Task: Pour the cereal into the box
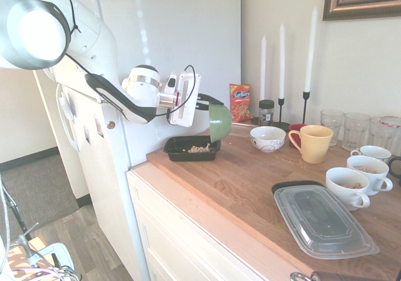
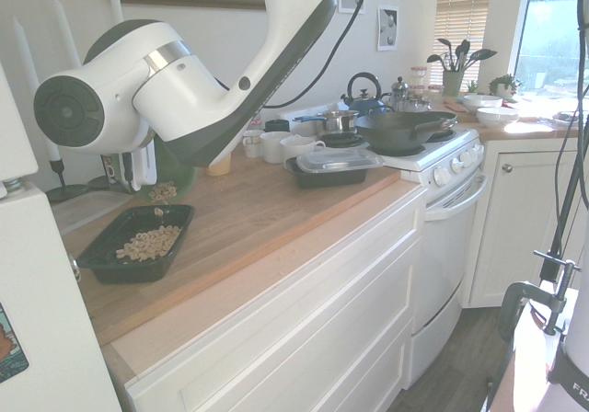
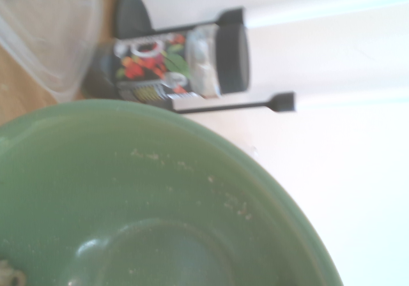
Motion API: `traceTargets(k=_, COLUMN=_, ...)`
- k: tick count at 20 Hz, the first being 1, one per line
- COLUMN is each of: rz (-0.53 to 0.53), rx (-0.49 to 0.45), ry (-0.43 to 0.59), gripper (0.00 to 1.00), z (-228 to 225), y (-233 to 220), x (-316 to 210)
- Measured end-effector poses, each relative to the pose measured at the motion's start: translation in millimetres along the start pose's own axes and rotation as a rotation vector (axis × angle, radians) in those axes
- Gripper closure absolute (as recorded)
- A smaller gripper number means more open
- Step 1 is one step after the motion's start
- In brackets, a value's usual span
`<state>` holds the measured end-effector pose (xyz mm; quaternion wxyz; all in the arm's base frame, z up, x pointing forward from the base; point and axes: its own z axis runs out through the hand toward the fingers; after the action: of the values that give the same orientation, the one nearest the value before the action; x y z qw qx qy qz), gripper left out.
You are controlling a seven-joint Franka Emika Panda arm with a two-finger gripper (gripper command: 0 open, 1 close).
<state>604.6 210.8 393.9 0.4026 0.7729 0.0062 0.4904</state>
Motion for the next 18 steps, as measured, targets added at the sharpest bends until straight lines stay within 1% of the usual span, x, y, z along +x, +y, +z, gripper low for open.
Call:
traceTargets(k=4, rz=-0.002, rx=-0.01, ry=0.022, gripper=1.0, z=-11, y=-5, x=2)
traceTargets(k=8, rz=-0.027, rx=-0.036, ry=0.088, gripper=1.0, z=-7, y=-9, x=1)
traceTargets(k=12, rz=-0.02, rx=-0.046, ry=0.091, gripper=1.0, z=-1, y=-12, x=-4)
traceTargets(k=13, rz=-0.01, rx=-0.047, ry=0.081, gripper=1.0, z=0, y=-10, x=-2)
traceTargets(k=15, rz=0.046, rx=-0.046, ry=0.033, gripper=1.0, z=2, y=-3, x=11)
traceTargets(k=18, rz=0.139, rx=-0.024, ry=-0.086, gripper=1.0, z=8, y=23, x=51)
